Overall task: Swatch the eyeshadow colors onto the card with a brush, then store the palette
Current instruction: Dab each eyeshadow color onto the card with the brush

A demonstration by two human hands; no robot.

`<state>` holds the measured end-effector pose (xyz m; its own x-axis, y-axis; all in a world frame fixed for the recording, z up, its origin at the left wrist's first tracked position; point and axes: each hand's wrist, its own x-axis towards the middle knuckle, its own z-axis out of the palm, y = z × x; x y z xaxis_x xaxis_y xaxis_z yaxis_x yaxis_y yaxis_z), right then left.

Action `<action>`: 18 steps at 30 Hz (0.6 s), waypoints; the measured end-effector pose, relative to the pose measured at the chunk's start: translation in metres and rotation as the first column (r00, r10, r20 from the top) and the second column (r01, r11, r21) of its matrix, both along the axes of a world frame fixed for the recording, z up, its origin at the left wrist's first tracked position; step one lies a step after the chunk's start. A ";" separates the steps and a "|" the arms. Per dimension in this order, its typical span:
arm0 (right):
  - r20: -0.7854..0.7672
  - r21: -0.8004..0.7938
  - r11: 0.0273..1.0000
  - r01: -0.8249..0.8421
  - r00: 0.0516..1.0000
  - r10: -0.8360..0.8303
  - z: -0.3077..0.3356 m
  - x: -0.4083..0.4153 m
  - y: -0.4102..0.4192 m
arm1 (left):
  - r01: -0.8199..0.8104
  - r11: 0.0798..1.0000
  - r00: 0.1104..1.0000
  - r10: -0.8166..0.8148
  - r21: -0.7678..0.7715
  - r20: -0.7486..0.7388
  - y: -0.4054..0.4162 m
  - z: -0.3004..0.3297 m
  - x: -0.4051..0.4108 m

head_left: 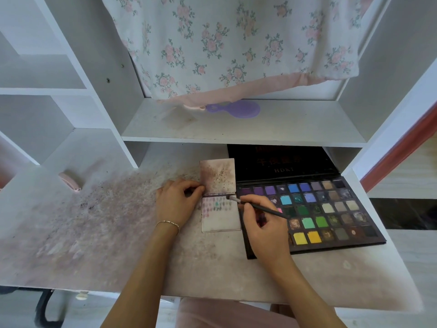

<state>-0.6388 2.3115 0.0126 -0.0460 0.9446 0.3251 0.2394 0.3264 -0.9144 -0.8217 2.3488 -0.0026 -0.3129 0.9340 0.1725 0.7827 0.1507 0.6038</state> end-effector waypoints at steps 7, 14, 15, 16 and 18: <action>0.032 -0.002 0.999 0.042 0.999 -0.042 -0.001 0.042 -0.006 | 0.002 1.000 1.000 -0.002 -0.003 0.002 0.000 0.001 0.000; 0.084 -0.036 0.988 0.148 0.986 -0.145 -0.002 0.078 -0.011 | 0.015 1.000 1.000 -0.015 0.000 0.005 0.000 0.001 0.000; 0.088 -0.041 0.987 0.157 0.984 -0.153 -0.003 0.080 -0.012 | 0.020 1.000 1.000 -0.020 0.000 0.012 0.000 0.001 0.000; 0.092 -0.042 0.985 0.165 0.983 -0.161 -0.004 0.082 -0.013 | 0.022 1.000 1.000 -0.022 -0.002 0.017 0.000 0.001 -0.001; 0.112 -0.025 0.984 0.176 0.979 -0.172 -0.006 0.084 -0.015 | 0.017 1.000 1.000 -0.017 -0.003 0.024 -0.001 0.002 -0.001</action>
